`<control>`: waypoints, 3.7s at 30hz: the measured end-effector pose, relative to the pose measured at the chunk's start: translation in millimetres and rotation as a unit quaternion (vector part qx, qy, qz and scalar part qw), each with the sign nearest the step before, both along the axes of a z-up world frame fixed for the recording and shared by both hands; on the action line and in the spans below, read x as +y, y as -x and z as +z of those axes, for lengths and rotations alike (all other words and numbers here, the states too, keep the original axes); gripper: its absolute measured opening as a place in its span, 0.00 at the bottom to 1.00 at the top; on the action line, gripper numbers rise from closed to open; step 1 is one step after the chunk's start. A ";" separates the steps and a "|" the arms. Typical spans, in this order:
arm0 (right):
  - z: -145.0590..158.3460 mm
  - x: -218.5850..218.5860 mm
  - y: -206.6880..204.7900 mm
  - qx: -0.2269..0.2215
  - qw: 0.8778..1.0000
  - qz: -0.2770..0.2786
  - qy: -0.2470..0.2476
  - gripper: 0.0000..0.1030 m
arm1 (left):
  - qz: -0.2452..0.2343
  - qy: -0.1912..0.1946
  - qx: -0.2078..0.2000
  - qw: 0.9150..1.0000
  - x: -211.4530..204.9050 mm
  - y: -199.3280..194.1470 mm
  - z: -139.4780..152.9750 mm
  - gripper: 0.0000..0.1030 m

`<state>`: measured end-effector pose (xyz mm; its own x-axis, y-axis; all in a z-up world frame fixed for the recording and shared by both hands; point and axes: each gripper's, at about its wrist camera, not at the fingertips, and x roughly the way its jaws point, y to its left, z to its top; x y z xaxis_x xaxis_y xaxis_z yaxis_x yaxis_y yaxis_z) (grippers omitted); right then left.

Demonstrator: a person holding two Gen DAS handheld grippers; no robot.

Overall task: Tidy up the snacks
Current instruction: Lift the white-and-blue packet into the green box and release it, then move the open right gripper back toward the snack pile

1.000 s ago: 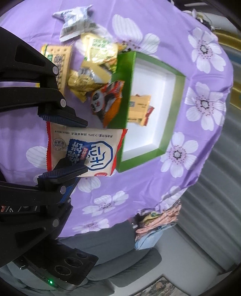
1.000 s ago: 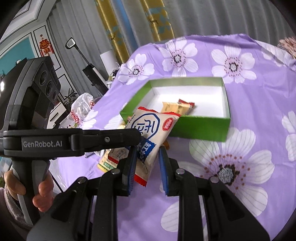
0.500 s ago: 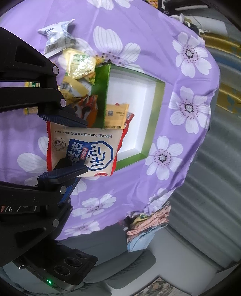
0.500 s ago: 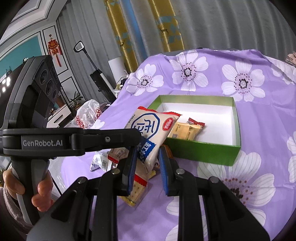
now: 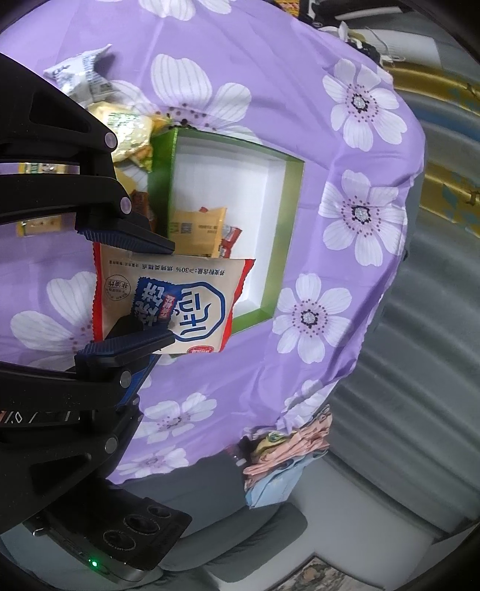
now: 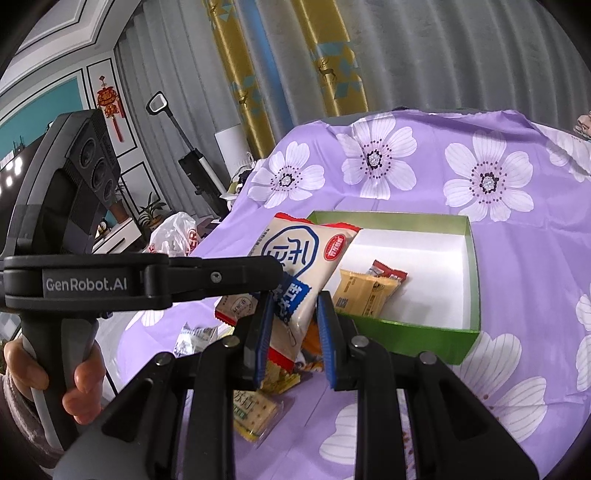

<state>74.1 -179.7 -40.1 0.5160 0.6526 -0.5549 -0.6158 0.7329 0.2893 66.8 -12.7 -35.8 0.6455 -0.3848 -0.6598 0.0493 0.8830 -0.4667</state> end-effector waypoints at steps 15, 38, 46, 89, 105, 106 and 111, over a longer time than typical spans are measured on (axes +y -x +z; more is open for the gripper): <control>-11.3 3.7 -39.0 0.001 1.000 -0.011 -0.001 0.24 | -0.001 0.002 0.007 1.000 1.1 -42.8 -9.2 0.40; -49.7 12.1 -84.7 0.036 0.999 -0.023 0.017 0.24 | -0.010 -0.004 0.050 0.999 5.4 -96.0 -49.4 0.40; -58.4 16.1 -91.5 0.048 0.998 -0.023 0.026 0.25 | -0.008 -0.002 0.065 0.998 6.9 -106.0 -61.7 0.40; -23.6 -20.3 -49.9 0.038 0.990 -0.129 0.045 0.96 | 0.007 0.018 0.058 0.998 21.0 -52.9 -33.2 0.98; -12.9 -42.2 9.9 0.053 0.987 -0.145 0.047 0.98 | -0.013 0.068 0.044 0.997 15.5 16.6 -25.0 0.98; -11.8 -42.5 12.4 0.052 0.987 -0.145 0.048 0.98 | -0.017 0.067 0.038 0.997 14.4 19.6 -22.0 0.98; -5.2 -48.3 25.0 0.046 0.987 -0.146 0.045 0.98 | -0.051 0.057 -0.017 0.997 3.0 40.6 -4.7 0.98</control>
<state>49.1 -228.0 -45.3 0.6196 0.4285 -0.6576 -0.3480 0.9010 0.2592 26.3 -9.7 -40.5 0.6205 -0.5218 -0.5854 0.1549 0.8133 -0.5608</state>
